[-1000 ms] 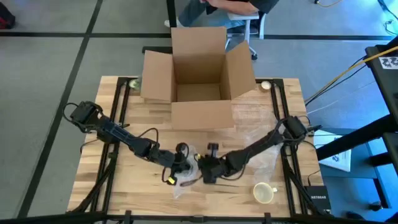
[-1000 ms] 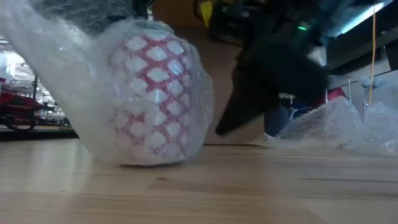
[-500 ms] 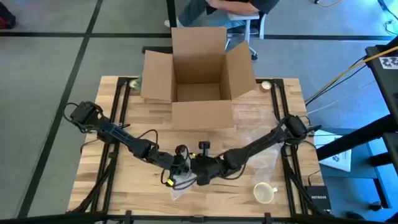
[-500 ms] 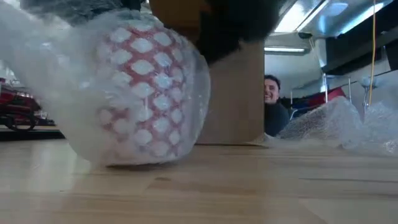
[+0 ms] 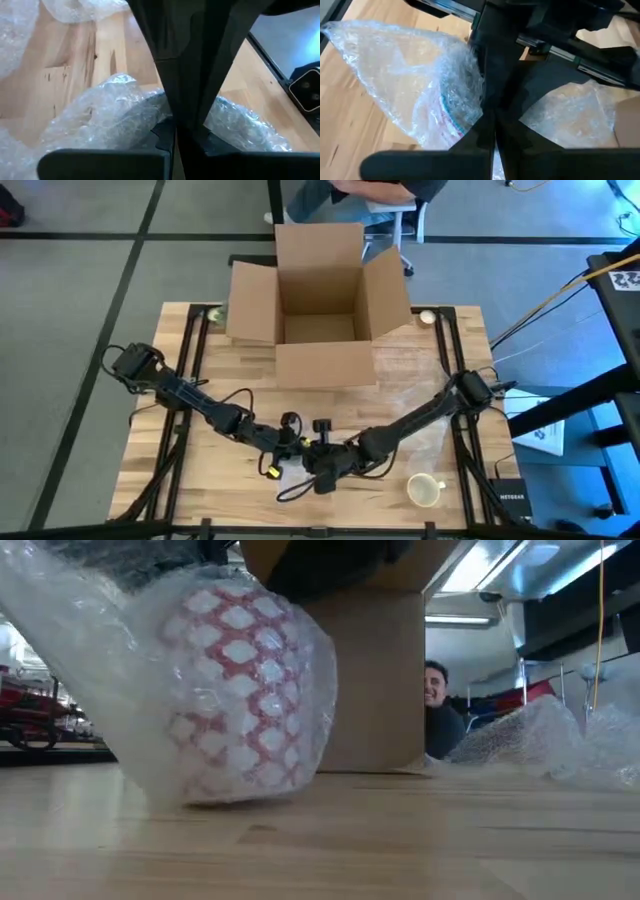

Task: Wrap mug
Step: Wrap the red mug with the bubble wrap

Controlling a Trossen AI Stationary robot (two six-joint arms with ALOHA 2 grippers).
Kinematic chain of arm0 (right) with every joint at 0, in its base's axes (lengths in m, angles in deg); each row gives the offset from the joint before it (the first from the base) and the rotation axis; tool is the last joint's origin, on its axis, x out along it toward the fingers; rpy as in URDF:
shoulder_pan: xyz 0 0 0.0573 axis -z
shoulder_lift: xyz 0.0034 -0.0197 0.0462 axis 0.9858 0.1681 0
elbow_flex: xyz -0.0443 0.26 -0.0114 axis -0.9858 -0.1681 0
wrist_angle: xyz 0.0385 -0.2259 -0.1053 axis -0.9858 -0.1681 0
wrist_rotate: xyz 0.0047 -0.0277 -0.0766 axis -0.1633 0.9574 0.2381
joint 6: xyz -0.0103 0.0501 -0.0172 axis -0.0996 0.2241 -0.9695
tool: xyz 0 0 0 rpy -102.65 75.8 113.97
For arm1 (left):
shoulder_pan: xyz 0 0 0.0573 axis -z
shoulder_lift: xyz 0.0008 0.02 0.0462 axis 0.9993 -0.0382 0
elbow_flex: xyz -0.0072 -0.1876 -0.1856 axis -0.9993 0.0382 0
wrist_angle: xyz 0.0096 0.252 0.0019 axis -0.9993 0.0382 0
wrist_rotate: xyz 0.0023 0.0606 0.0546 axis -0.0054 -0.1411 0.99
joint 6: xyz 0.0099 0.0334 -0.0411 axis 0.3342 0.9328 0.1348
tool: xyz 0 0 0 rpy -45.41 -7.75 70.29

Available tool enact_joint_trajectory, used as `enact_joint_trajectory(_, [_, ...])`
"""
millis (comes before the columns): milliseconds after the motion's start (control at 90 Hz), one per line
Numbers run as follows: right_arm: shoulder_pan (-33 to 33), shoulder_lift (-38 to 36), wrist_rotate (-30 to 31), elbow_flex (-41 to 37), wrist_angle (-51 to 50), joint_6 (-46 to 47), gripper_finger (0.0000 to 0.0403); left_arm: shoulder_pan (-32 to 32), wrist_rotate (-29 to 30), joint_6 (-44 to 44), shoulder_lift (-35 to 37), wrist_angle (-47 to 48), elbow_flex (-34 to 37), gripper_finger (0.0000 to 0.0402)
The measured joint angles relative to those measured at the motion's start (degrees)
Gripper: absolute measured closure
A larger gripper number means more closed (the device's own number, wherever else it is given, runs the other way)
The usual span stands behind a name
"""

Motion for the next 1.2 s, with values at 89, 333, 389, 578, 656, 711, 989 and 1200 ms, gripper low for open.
enact_joint_trajectory(89, [0.0, 0.0, -0.1, 0.0, -0.7, 0.0, 0.0403, 0.0, 0.1, 0.0, 0.4, 0.7, -0.4, 0.0402])
enact_joint_trajectory(333, [0.1, 0.2, -1.9, -0.1, -2.0, 1.2, 0.0403, 0.2, 0.2, 1.9, 2.2, 4.8, -1.6, 0.0402])
enact_joint_trajectory(389, [0.1, 0.3, -1.9, -0.2, -2.2, 1.2, 0.0403, 0.1, 0.3, 1.9, 2.7, 6.6, -2.1, 0.0402])
enact_joint_trajectory(578, [0.1, 0.4, -2.7, -0.3, -2.7, 1.3, 0.0403, 0.4, 1.5, 1.9, 6.1, 12.5, -3.4, 0.0402])
enact_joint_trajectory(656, [0.1, 0.7, -2.8, -0.5, -3.2, 1.2, 0.0403, 0.9, 1.7, 2.2, 8.8, 13.7, -4.4, 0.0402])
enact_joint_trajectory(711, [0.1, 0.9, -2.8, -0.5, -3.5, 1.2, 0.0403, 1.4, 1.8, 2.5, 10.7, 15.7, -4.6, 0.0402])
enact_joint_trajectory(989, [0.1, 0.8, -1.8, -0.3, -2.8, 1.1, 0.0403, 2.4, 10.4, -0.8, 17.6, 27.9, -4.1, 0.0402])
enact_joint_trajectory(1200, [0.1, 0.7, -1.1, 0.9, -2.3, -0.7, 0.0403, -2.5, 11.8, 1.0, 11.6, 16.2, 0.5, 0.0402])
